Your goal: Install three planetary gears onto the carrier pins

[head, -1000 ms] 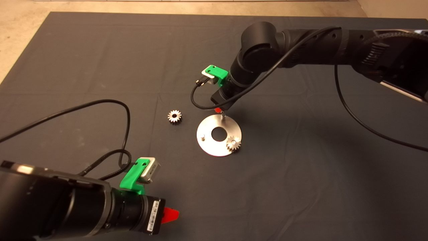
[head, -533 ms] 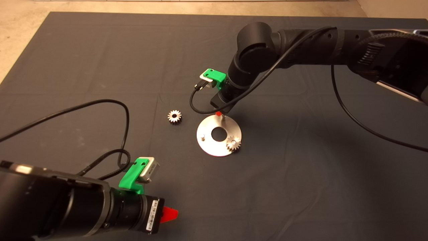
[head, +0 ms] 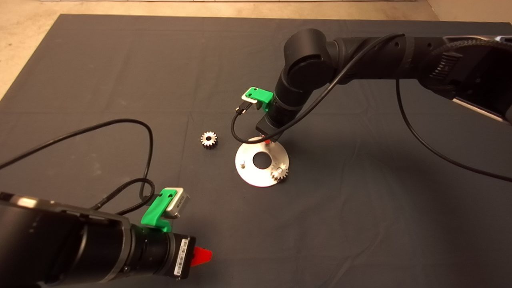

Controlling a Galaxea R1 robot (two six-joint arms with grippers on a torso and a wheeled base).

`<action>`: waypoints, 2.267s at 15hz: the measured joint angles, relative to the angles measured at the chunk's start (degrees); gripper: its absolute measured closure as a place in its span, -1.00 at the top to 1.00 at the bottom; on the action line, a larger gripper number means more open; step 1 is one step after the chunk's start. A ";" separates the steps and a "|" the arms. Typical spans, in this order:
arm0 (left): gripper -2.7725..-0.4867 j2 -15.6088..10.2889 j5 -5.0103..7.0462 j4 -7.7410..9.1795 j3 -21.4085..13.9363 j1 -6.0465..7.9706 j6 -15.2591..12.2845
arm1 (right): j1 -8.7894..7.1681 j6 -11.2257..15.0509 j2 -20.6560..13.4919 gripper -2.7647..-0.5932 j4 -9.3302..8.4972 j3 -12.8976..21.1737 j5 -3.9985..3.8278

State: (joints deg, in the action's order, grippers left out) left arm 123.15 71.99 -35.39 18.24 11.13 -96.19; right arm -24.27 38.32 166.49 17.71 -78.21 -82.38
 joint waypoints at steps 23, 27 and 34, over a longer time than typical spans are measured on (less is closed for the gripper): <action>-0.12 0.02 -0.08 -0.02 0.00 0.79 0.00 | 1.73 -0.63 0.35 -0.68 0.44 -1.52 0.52; -0.12 0.34 -0.18 0.00 0.00 0.83 -0.03 | 1.73 -0.67 0.38 -0.68 0.50 -1.58 1.82; -0.12 0.34 -0.18 0.00 0.00 0.83 -0.05 | 1.76 -0.78 0.38 -0.68 0.94 -2.27 1.84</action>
State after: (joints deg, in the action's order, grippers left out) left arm 123.49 71.80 -35.39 18.24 11.96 -96.24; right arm -22.52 37.53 166.86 18.65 -80.48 -80.54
